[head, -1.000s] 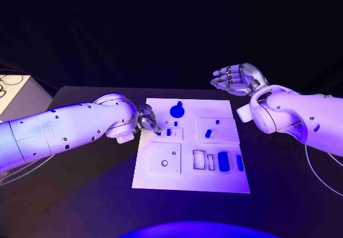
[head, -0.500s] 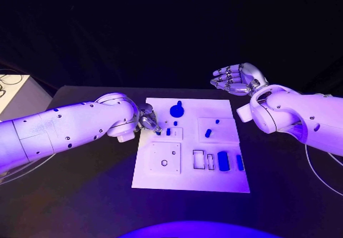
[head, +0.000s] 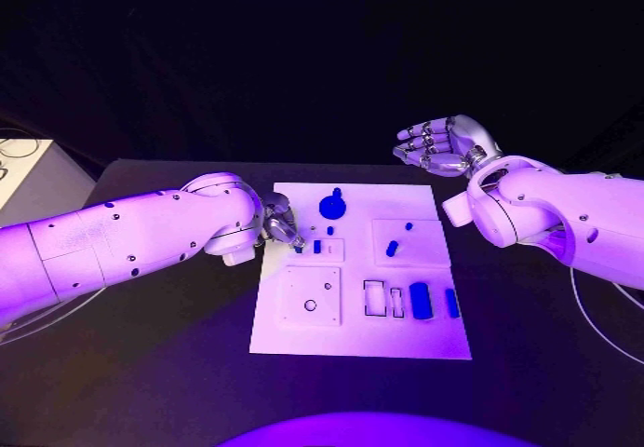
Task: Assemble the parts on the task board
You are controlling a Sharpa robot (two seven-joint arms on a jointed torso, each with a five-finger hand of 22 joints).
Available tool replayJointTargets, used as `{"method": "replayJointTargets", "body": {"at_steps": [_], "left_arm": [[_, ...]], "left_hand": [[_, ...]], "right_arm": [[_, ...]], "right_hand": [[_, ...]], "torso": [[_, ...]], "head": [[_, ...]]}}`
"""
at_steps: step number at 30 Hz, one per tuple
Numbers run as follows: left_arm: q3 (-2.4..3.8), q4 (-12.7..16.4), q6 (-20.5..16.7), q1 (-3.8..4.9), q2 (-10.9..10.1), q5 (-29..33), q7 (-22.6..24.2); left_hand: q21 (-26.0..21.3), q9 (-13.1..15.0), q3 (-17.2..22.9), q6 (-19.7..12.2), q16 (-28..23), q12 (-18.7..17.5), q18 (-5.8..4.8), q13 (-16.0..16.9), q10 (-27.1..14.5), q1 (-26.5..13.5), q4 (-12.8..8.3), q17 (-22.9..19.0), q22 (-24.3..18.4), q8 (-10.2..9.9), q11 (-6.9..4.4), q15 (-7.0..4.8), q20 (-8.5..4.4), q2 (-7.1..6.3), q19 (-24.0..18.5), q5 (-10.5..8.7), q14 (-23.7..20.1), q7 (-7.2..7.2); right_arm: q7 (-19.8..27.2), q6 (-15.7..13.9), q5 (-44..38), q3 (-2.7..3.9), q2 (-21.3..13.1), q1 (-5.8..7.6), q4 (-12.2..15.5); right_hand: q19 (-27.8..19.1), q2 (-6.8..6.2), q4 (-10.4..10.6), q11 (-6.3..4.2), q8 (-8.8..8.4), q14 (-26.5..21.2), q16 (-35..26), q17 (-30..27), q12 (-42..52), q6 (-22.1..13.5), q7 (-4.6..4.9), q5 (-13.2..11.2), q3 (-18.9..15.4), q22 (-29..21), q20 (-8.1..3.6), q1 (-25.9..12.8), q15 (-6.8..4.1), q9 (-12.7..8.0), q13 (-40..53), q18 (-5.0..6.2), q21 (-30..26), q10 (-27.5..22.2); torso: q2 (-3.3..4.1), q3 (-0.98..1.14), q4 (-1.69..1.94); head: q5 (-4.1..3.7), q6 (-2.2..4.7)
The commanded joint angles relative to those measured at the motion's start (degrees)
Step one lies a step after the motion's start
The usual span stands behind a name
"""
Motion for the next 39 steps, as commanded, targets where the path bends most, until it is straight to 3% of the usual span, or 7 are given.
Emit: {"method": "replayJointTargets", "body": {"at_steps": [1,9,14,22,35,39], "left_arm": [[-0.31,0.32,3.45,-0.41,0.40,1.03,0.26],[-0.46,-0.49,3.82,-0.45,0.76,1.15,0.00],[-0.61,-1.06,3.39,-0.57,0.98,0.90,-0.30],[-0.69,-1.49,3.02,-0.63,1.09,-0.40,-0.58],[-0.71,-1.69,2.66,-0.65,0.88,-1.12,-0.85],[-0.71,-1.81,2.34,-0.67,0.74,-1.27,-0.94]], "left_hand": [[0.11,0.11,8.62,0.62,0.29,0.52,-0.39,0.53,0.76,-0.57,-8.87,11.82,2.57,0.29,-0.01,-0.47,-0.07,0.36,0.18,0.16,5.02,-0.59],[-0.02,0.37,6.64,0.68,0.33,0.73,-0.38,1.11,1.35,-2.19,-7.83,11.87,2.51,0.37,-0.37,-0.70,-0.18,0.04,0.09,-0.51,5.03,-1.17],[-0.30,0.03,1.17,1.28,0.20,0.30,-0.34,0.85,1.07,-4.78,-4.66,11.65,2.28,-0.20,-0.82,-1.11,-0.54,0.34,-0.05,-1.22,4.96,-1.87],[-0.47,-0.41,-3.93,1.91,0.19,0.14,-0.33,1.00,0.65,-6.09,-1.45,11.63,2.21,-0.83,-0.84,-1.15,-0.63,0.36,-0.03,-1.27,4.95,-1.85],[-0.51,-0.48,-7.27,2.28,0.28,0.28,-0.35,1.38,0.63,-6.49,0.55,11.78,2.26,-0.90,-0.83,-1.15,-0.63,-0.02,0.04,-1.43,5.00,-1.84],[-0.54,-0.45,-11.04,2.43,0.40,0.13,-0.36,1.20,0.47,-6.50,2.24,11.98,2.33,-0.87,-0.80,-1.14,-0.62,-0.47,0.11,-2.70,5.05,-1.83]], "right_arm": [[0.53,0.88,-0.12,0.01,0.00,-0.02,0.06],[0.53,0.93,0.00,0.01,-0.07,-0.02,0.14],[0.53,1.03,0.12,0.01,-0.09,-0.03,0.20],[0.50,1.17,0.20,0.01,-0.11,-0.03,0.24],[0.47,1.20,0.24,0.01,-0.12,-0.05,0.25],[0.52,1.17,0.30,0.01,-0.13,-0.06,0.27]], "right_hand": [[0.13,-0.11,-0.10,0.23,-0.18,0.30,-0.24,-0.10,-0.26,0.08,3.27,0.36,-0.34,-0.05,-0.08,-0.64,-0.08,-0.06,-0.09,0.52,-0.07,0.21],[0.03,-0.05,-0.08,0.25,-0.16,0.35,-0.34,-0.23,-0.26,0.19,3.30,0.43,-0.40,-0.25,-0.08,-0.72,-0.07,-0.09,-0.22,0.51,-0.09,0.31],[-0.12,-0.02,-0.06,0.27,-0.16,0.35,-0.43,-0.34,-0.27,0.24,3.34,0.46,-0.46,-0.43,-0.07,-0.81,-0.04,-0.12,-0.33,0.49,-0.11,0.35],[-0.42,0.00,-0.04,0.31,-0.19,0.32,-0.56,-0.48,-0.30,0.27,3.40,0.49,-0.54,-0.68,-0.06,-0.90,0.00,-0.16,-0.46,0.46,-0.15,0.37],[-0.74,0.04,-0.02,0.35,-0.20,0.32,-0.68,-0.62,-0.30,0.31,3.47,0.52,-0.61,-0.94,-0.05,-0.98,0.04,-0.20,-0.60,0.43,-0.19,0.45],[-1.01,0.18,0.08,0.40,-0.25,0.33,-0.85,-0.82,-0.33,0.34,3.53,0.53,-0.70,-1.25,-0.04,-1.18,0.09,-0.27,-0.79,0.39,-0.21,0.48]], "torso": [[-0.05,0.00,0.02],[-0.01,-0.05,-0.01],[-0.05,-0.05,-0.02],[-0.05,-0.06,0.04],[-0.04,-0.06,0.01],[-0.04,-0.09,0.02]], "head": [[-0.03,-0.08],[-0.14,-0.09],[-0.24,-0.11],[-0.34,-0.17],[-0.31,-0.21],[-0.39,-0.19]]}}
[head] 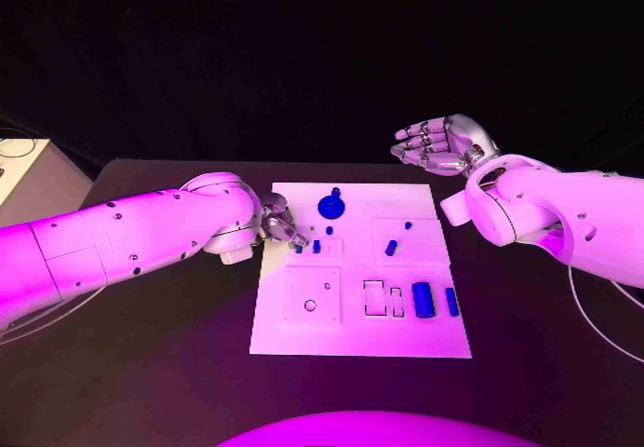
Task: Assemble the parts on the task board
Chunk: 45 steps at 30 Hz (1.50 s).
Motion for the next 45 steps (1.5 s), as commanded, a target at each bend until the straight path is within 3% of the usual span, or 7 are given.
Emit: {"method": "replayJointTargets", "body": {"at_steps": [1,6,8,12,21,41,45], "left_arm": [[-0.42,-0.14,1.22,-0.58,-0.05,-0.56,-0.98],[-0.42,-0.08,1.04,-0.63,-0.29,-0.64,-1.03],[-0.41,0.01,0.86,-0.69,-0.47,-0.67,-1.04],[-0.39,0.34,0.32,-0.78,-0.88,-0.66,-0.83],[0.01,1.50,-1.94,-0.86,-1.96,0.49,0.74],[3.85,5.42,-5.77,-0.86,-5.57,3.77,4.20],[4.16,5.95,-7.79,-0.84,-6.08,6.58,9.55]], "left_hand": [[-0.35,0.06,-2.82,0.12,0.47,0.07,-0.36,-0.01,-0.16,0.23,1.36,12.08,2.34,0.06,0.30,-0.28,-0.18,0.21,0.11,-3.37,5.08,0.50],[-0.32,0.03,-4.39,0.14,0.52,0.17,-0.38,0.20,-0.12,0.99,2.40,12.17,2.46,0.05,0.32,-0.29,-0.17,0.38,0.20,-5.34,5.11,0.50],[-0.32,0.01,-5.87,0.20,0.59,0.24,-0.39,0.34,-0.08,1.52,3.69,12.27,2.52,0.08,0.33,-0.26,-0.15,0.50,0.24,-7.64,5.13,0.52],[-0.32,0.00,-7.25,0.20,0.61,0.20,-0.40,0.31,-0.12,2.19,4.94,12.30,2.59,0.12,0.36,-0.25,-0.13,0.60,0.29,-9.68,5.14,0.54],[-1.32,-0.08,-8.90,-1.08,-0.20,-2.43,0.03,-3.72,-2.52,2.47,6.00,10.93,0.77,-0.19,0.83,0.09,0.03,1.00,-1.10,-10.04,4.72,1.08],[-2.60,-0.29,-12.70,-3.01,-1.08,-3.88,0.51,-6.56,-5.14,0.55,6.19,9.53,-1.20,0.06,1.66,0.88,0.75,2.08,-2.66,-10.66,4.22,1.93],[-6.69,-1.26,-14.03,-7.77,-4.61,-9.66,1.96,-15.58,-13.18,3.07,6.05,4.00,-7.67,-1.24,3.44,2.41,1.85,3.20,-8.02,-10.42,1.70,3.89]], "right_arm": [[0.55,0.80,0.01,0.02,-0.03,-0.05,0.13],[0.58,0.79,0.05,0.02,-0.05,-0.06,0.15],[0.59,0.79,0.06,0.02,-0.05,-0.08,0.14],[0.60,0.83,0.10,0.02,-0.06,-0.11,0.14],[0.60,0.89,0.19,0.02,-0.14,-0.16,0.16],[0.60,0.96,0.20,0.02,-0.14,-0.28,0.06],[0.62,0.93,0.21,0.02,-0.16,-0.31,0.04]], "right_hand": [[-0.58,0.11,0.07,0.24,-0.25,0.33,-0.41,-0.13,-0.33,0.34,3.53,0.28,-0.38,-0.18,-0.04,-0.65,0.09,-0.08,-0.14,0.39,-0.21,0.32],[-0.67,0.14,0.11,0.25,-0.27,0.34,-0.46,-0.20,-0.35,0.34,3.55,0.29,-0.42,-0.29,-0.03,-0.72,0.11,-0.10,-0.21,0.37,-0.21,0.33],[-0.75,0.15,0.13,0.26,-0.28,0.35,-0.49,-0.24,-0.35,0.34,3.56,0.29,-0.45,-0.36,-0.03,-0.77,0.11,-0.12,-0.25,0.37,-0.22,0.34],[-0.86,0.16,0.15,0.27,-0.29,0.36,-0.52,-0.28,-0.36,0.35,3.57,0.29,-0.49,-0.45,-0.03,-0.82,0.12,-0.14,-0.29,0.36,-0.23,0.34],[-0.92,0.17,0.18,0.28,-0.30,0.37,-0.55,-0.32,-0.37,0.35,3.59,0.29,-0.52,-0.51,-0.03,-0.87,0.13,-0.15,-0.34,0.35,-0.23,0.35],[-1.31,0.22,0.23,0.32,-0.35,0.39,-0.67,-0.47,-0.39,0.36,3.64,0.30,-0.62,-0.79,-0.02,-1.01,0.16,-0.21,-0.48,0.32,-0.26,0.36],[-1.36,0.23,0.24,0.33,-0.36,0.39,-0.70,-0.51,-0.40,0.36,3.66,0.30,-0.64,-0.84,-0.02,-1.03,0.17,-0.23,-0.52,0.31,-0.26,0.36]], "torso": [[0.01,-0.01,0.00],[0.03,-0.02,0.01],[0.02,-0.03,-0.02],[0.03,-0.02,-0.03],[0.07,-0.02,-0.06],[-0.07,0.03,-0.01],[-0.03,0.04,-0.03]], "head": [[-0.05,0.02],[-0.07,0.01],[-0.07,0.00],[-0.07,-0.02],[-0.22,-0.03],[-0.44,0.22],[-0.49,0.41]]}}
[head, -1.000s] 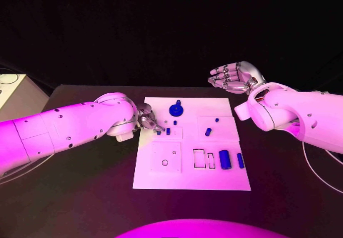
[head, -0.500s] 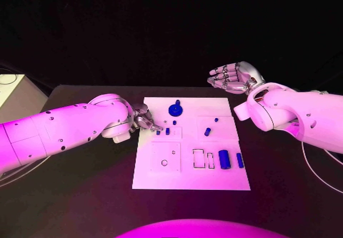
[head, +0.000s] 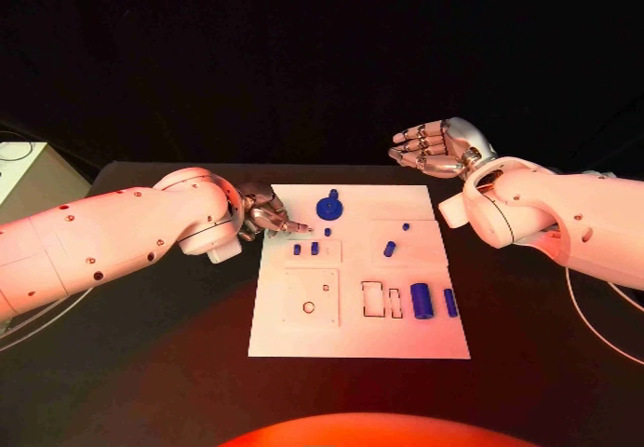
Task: Assemble the parts on the task board
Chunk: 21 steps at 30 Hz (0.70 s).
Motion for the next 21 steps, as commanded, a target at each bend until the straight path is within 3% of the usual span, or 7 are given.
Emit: {"method": "replayJointTargets", "body": {"at_steps": [1,4,7,9,12,15,21], "left_arm": [[0.16,0.55,-3.72,0.01,-0.21,3.76,8.19],[0.18,0.62,-6.83,0.00,-0.03,1.34,12.73],[-0.32,0.10,-10.63,-0.04,0.81,-2.64,17.81],[-0.92,-0.61,-13.14,-0.24,1.64,-5.27,21.23],[-1.45,-1.30,-15.25,-1.00,2.63,-9.94,24.18],[-1.75,-1.95,-16.99,-1.79,3.53,-14.43,26.47],[-2.19,-4.34,-18.16,-2.82,5.59,-20.34,29.21]], "left_hand": [[-2.83,-1.24,-0.31,-3.50,-2.51,-2.72,1.27,-4.21,-4.89,3.04,-0.06,1.82,-4.21,-1.36,1.45,1.35,0.92,0.86,-3.61,0.31,0.61,1.64],[-6.66,-2.79,1.71,-5.56,-5.63,-2.61,2.44,-4.54,-8.08,9.65,-1.01,-2.74,-9.39,-2.22,2.59,2.44,2.06,1.29,-7.88,1.19,-2.27,2.90],[-17.14,-5.22,6.62,-8.34,-14.75,-5.33,5.11,-6.83,-13.43,16.14,-1.77,-14.59,-22.82,-3.77,4.12,3.93,3.37,-0.65,-19.16,0.92,-10.87,4.53],[-20.59,-6.69,9.47,-9.29,-17.71,-6.92,5.75,-8.43,-15.91,19.63,-3.22,-18.55,-26.43,-4.50,4.64,4.45,3.92,-1.47,-22.16,0.78,-14.24,4.97],[-21.78,-9.71,12.30,-11.72,-21.16,-12.09,5.78,-12.50,-20.87,21.10,-4.33,-23.70,-26.94,-7.00,5.14,4.94,4.47,-3.38,-22.78,0.53,-19.18,5.21],[-21.86,-11.32,12.23,-12.35,-21.68,-13.85,5.73,-14.14,-22.83,20.90,-4.80,-25.23,-26.90,-8.04,5.78,5.47,4.84,-4.45,-22.77,0.25,-21.12,4.79],[-21.16,-15.16,11.53,-9.82,-21.12,-18.88,5.84,-20.12,-23.17,20.79,-6.26,-30.18,-26.31,-9.16,6.75,6.22,5.56,-4.72,-22.09,0.10,-22.05,3.92]], "right_arm": [[0.63,0.76,-0.09,0.02,-0.03,-0.06,0.03],[0.82,0.80,0.07,0.02,-0.09,-0.07,0.03],[1.07,0.90,0.18,0.02,-0.13,-0.08,0.01],[1.23,0.97,0.22,0.02,-0.13,-0.08,-0.04],[1.37,1.06,0.25,0.02,-0.10,-0.09,-0.12],[1.52,1.19,0.25,0.02,-0.07,-0.10,-0.15],[1.72,1.35,0.24,0.02,-0.01,-0.17,0.03]], "right_hand": [[-0.55,-0.03,-0.07,0.14,-0.36,0.39,-0.26,-0.08,-0.18,0.36,3.66,0.31,-0.32,-0.05,-0.02,-0.69,0.17,-0.05,-0.08,0.30,-0.26,0.16],[-0.71,0.00,-0.08,0.14,-0.37,0.36,-0.33,-0.15,-0.18,0.38,3.67,0.32,-0.34,-0.17,-0.01,-0.70,0.20,-0.07,-0.14,0.28,-0.28,0.19],[-0.70,0.01,-0.13,0.14,-0.35,0.40,-0.34,-0.20,-0.15,0.45,3.66,0.33,-0.34,-0.23,-0.01,-0.66,0.20,-0.08,-0.18,0.27,-0.27,0.26],[-0.60,0.05,-0.20,0.11,-0.32,0.47,-0.37,-0.27,-0.11,0.55,3.63,0.33,-0.34,-0.32,-0.02,-0.57,0.19,-0.09,-0.24,0.27,-0.24,0.37],[-0.48,0.11,-0.34,0.05,-0.28,0.58,-0.41,-0.39,-0.05,0.69,3.54,0.32,-0.31,-0.45,-0.02,-0.43,0.16,-0.12,-0.33,0.29,-0.20,0.52],[-0.48,0.16,-0.43,0.02,-0.26,0.65,-0.43,-0.46,-0.03,0.77,3.49,0.31,-0.28,-0.56,-0.03,-0.34,0.14,-0.14,-0.40,0.30,-0.18,0.60],[-0.24,0.38,-0.71,-0.06,-0.25,0.88,-0.49,-0.67,0.01,0.92,3.42,0.47,-0.10,-0.81,-0.03,-0.01,0.08,-0.21,-0.57,0.35,-0.12,0.78]], "torso": [[0.03,-0.01,-0.05],[0.03,-0.07,0.07],[0.03,-0.09,0.19],[0.01,-0.08,0.21],[0.08,-0.06,-0.02],[0.16,-0.08,-0.20],[0.22,-0.06,-0.19]], "head": [[-0.08,0.27],[-0.27,0.49],[-0.37,0.62],[-0.44,0.80],[-0.39,1.22],[-0.49,1.43],[-0.72,1.93]]}}
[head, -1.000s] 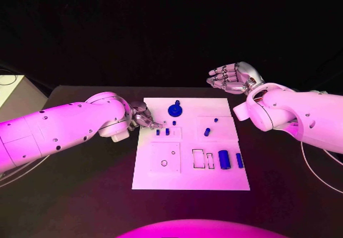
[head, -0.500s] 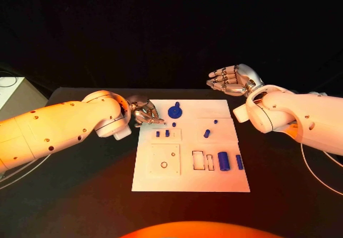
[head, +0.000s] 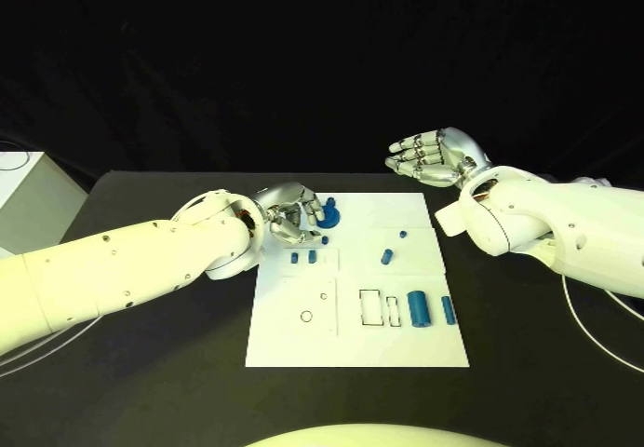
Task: Assemble the parts on the task board
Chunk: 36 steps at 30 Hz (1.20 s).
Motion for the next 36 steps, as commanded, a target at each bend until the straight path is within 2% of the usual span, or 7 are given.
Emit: {"method": "replayJointTargets", "body": {"at_steps": [1,5,8,13,17,27,36], "left_arm": [[-0.23,-1.35,-3.27,-0.27,1.12,-7.98,5.56],[-0.63,-3.10,-2.60,-0.45,2.62,-9.47,5.93],[-0.77,-4.03,-1.39,-0.50,3.43,-10.10,5.69],[-0.89,-4.96,0.95,-0.52,4.37,-11.17,5.22],[-0.91,-5.33,2.93,-0.53,4.83,-11.84,4.59],[-1.20,-7.79,6.49,-0.53,6.64,-12.61,3.34],[-1.39,-9.15,7.36,-0.53,7.64,-13.09,2.19]], "left_hand": [[0.64,-1.38,-0.05,1.14,0.31,-1.40,0.73,-1.98,0.42,-0.16,-0.54,-1.36,0.44,-0.60,0.09,0.08,0.59,-0.31,0.19,-0.29,-0.07,-0.21],[1.23,-2.45,-0.17,1.64,1.09,-2.29,0.62,-3.34,0.79,-0.16,-0.90,-2.01,1.19,-1.22,0.12,0.10,0.63,-0.32,0.74,-0.29,0.23,-0.32],[2.97,-3.42,-0.21,2.33,2.60,-3.09,0.20,-4.59,1.02,-0.11,-1.26,-1.77,3.41,-1.75,0.12,0.09,0.62,-0.22,2.54,-0.26,1.31,-0.25],[5.48,-4.71,0.04,4.08,5.24,-3.77,-0.40,-6.05,1.65,-0.17,-1.61,-0.81,6.51,-2.51,0.08,-0.07,0.55,-0.05,5.06,-0.22,3.50,-0.25],[7.77,-5.70,0.66,6.02,7.55,-3.97,-0.89,-7.13,2.97,-0.24,-2.03,0.38,9.30,-3.40,-0.22,-0.22,0.37,-0.09,7.19,-0.21,5.23,-0.50],[8.51,-6.24,0.86,6.98,8.47,-4.36,-1.04,-7.83,3.01,-0.37,-2.36,0.37,10.17,-4.00,-0.30,-0.31,0.29,-0.16,7.65,-0.28,5.58,-0.66],[9.56,-6.65,1.47,7.83,9.51,-4.23,-1.28,-8.23,3.90,-0.22,-2.71,0.93,11.51,-4.47,-0.42,-0.40,0.22,0.32,8.55,-0.29,6.21,-0.62]], "right_arm": [[1.24,1.09,-0.06,0.02,0.06,-0.07,0.19],[1.27,1.11,-0.07,0.02,0.12,-0.11,0.23],[1.25,1.12,-0.09,0.02,0.14,-0.13,0.25],[1.27,1.22,-0.10,0.02,0.18,-0.14,0.26],[1.28,1.19,-0.10,0.02,0.18,-0.15,0.26],[1.30,1.15,-0.12,0.02,0.32,-0.15,0.28],[1.33,1.04,-0.15,0.02,0.40,-0.16,0.26]], "right_hand": [[0.32,0.60,-0.56,-0.06,-0.26,0.49,-0.28,-0.09,0.02,0.55,3.38,0.31,0.05,-0.08,-0.04,0.22,0.08,-0.11,-0.11,0.36,-0.09,0.40],[0.32,0.60,-0.56,-0.06,-0.26,0.49,-0.28,-0.09,0.02,0.55,3.38,0.31,0.05,-0.08,-0.04,0.22,0.08,-0.11,-0.11,0.36,-0.09,0.40],[0.39,0.64,-0.60,-0.07,-0.26,0.53,-0.30,-0.14,0.02,0.58,3.37,0.39,0.09,-0.13,-0.04,0.27,0.07,-0.13,-0.14,0.38,-0.08,0.42],[0.39,0.64,-0.60,-0.07,-0.26,0.53,-0.30,-0.14,0.02,0.58,3.37,0.39,0.09,-0.13,-0.04,0.27,0.07,-0.13,-0.14,0.38,-0.08,0.42],[0.28,0.66,-0.63,-0.07,-0.26,0.55,-0.31,-0.17,0.02,0.59,3.37,0.45,0.10,-0.20,-0.04,0.29,0.06,-0.14,-0.16,0.38,-0.09,0.44],[0.28,0.66,-0.63,-0.07,-0.26,0.55,-0.31,-0.17,0.02,0.59,3.37,0.45,0.10,-0.20,-0.04,0.29,0.06,-0.14,-0.16,0.38,-0.09,0.44],[0.28,0.66,-0.63,-0.07,-0.26,0.55,-0.31,-0.17,0.02,0.59,3.37,0.45,0.10,-0.20,-0.04,0.29,0.06,-0.14,-0.16,0.38,-0.09,0.44]], "torso": [[0.08,0.01,-0.07],[0.05,-0.02,-0.09],[0.10,-0.03,-0.13],[0.06,0.03,-0.17],[0.04,0.02,-0.03],[0.01,0.01,-0.04],[0.04,0.02,0.00]], "head": [[-0.16,0.29],[-0.17,0.43],[-0.25,0.39],[-0.28,0.26],[-0.47,0.23],[-0.46,0.11],[-0.55,0.08]]}}
